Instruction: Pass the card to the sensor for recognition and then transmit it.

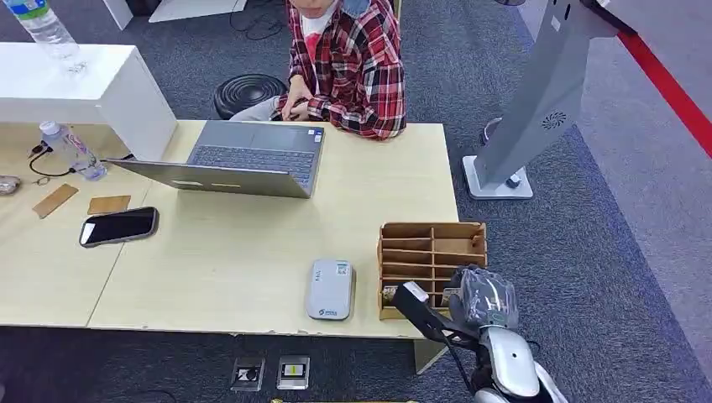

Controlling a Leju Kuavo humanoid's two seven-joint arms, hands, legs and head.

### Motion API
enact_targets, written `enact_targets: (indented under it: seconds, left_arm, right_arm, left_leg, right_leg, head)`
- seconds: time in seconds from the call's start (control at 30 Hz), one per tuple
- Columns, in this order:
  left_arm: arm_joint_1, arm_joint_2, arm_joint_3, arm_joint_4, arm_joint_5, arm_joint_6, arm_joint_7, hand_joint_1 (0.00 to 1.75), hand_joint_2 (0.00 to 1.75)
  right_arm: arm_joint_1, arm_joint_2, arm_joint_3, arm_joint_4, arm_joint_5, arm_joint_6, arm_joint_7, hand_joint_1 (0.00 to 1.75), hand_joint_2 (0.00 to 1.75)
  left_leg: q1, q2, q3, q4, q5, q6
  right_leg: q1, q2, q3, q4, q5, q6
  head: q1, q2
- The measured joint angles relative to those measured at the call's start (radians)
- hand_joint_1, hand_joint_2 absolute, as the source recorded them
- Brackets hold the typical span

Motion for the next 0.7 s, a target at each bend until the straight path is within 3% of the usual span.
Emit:
enact_targets:
  seconds: [0.3, 0.53, 0.7]
  left_arm:
    - [0.0, 0.0, 0.0, 0.0, 0.0, -0.001, 0.0, 0.0, 0.0]
    - [0.0, 0.0, 0.0, 0.0, -0.001, -0.001, 0.0, 0.0, 0.0]
    - [0.0, 0.0, 0.0, 0.0, -0.001, -0.001, 0.0, 0.0, 0.0]
  right_arm:
    - [-0.002, -0.007, 0.0, 0.021, -0.002, 0.009, 0.0, 0.84, 1.75]
    - [-0.002, -0.007, 0.001, 0.035, -0.014, 0.008, 0.0, 0.96, 1.75]
    - [-0.002, -0.007, 0.002, 0.037, -0.02, 0.008, 0.0, 1.15, 1.75]
  left_leg:
    - [0.0, 0.0, 0.0, 0.0, 0.0, 0.0]
    - [0.0, 0.0, 0.0, 0.0, 0.0, 0.0]
    - [0.0, 0.0, 0.0, 0.0, 0.0, 0.0]
  right_leg:
    - [0.0, 0.0, 0.0, 0.0, 0.0, 0.0]
    - [0.0, 0.0, 0.0, 0.0, 0.0, 0.0]
    - [0.0, 0.0, 0.0, 0.0, 0.0, 0.0]
  head:
    - [0.0, 0.0]
    - [0.0, 0.0]
    - [0.0, 0.0]
